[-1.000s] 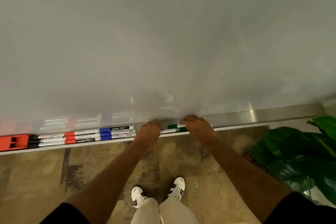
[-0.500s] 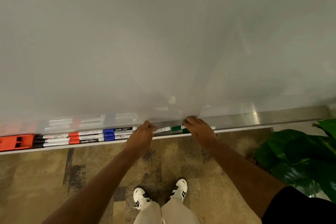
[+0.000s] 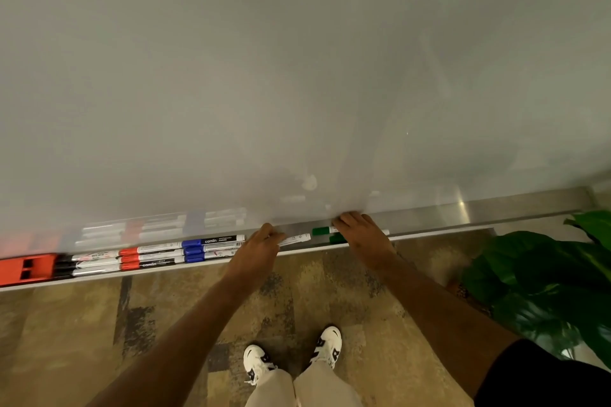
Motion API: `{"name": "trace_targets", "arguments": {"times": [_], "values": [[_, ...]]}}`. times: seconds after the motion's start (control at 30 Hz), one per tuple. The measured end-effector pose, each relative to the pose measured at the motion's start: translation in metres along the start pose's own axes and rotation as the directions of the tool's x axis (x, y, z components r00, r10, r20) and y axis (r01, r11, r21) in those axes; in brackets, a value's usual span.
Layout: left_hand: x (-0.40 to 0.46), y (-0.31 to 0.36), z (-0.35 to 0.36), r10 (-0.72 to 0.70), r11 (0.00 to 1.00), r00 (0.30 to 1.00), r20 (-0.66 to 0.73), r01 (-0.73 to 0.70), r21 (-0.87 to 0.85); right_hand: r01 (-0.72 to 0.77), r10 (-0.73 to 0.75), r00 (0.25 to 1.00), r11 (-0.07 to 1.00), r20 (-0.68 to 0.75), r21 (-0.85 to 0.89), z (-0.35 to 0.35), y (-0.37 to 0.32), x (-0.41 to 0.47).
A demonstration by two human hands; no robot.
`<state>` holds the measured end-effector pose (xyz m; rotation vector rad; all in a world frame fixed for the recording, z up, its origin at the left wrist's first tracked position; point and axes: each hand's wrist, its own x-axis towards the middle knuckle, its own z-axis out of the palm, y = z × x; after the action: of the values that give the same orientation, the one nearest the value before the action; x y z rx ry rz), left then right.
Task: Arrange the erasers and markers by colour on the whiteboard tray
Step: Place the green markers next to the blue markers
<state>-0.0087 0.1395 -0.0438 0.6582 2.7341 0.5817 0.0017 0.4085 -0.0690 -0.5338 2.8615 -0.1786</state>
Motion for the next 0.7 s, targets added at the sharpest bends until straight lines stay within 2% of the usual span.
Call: {"name": "trace_targets", "arguments": {"times": [0.13,0.3,0.6,0.7], "values": [[0.001,0.003,-0.003,0.007,1.000,1.000,0.001,-0.007,0.003,0.005,-0.005,0.999,1.000,-0.043,0.003,-0.002,-0.001,-0.007],[0.000,0.002,-0.005,-0.021,0.997,1.000,-0.009,0.020,-0.078,-0.048,0.080,0.978,0.985,-0.191,0.164,-0.008,0.004,-0.019],[-0.017,-0.020,-0.019,-0.081,0.994,0.991,-0.108,0.072,-0.085,-0.130,0.125,0.991,0.982,0.049,0.138,-0.010,0.019,-0.018],[-0.026,-0.031,-0.023,-0.098,0.994,0.989,-0.110,0.091,-0.063,-0.149,0.139,0.987,0.978,0.075,0.148,-0.008,0.012,-0.015]]}}
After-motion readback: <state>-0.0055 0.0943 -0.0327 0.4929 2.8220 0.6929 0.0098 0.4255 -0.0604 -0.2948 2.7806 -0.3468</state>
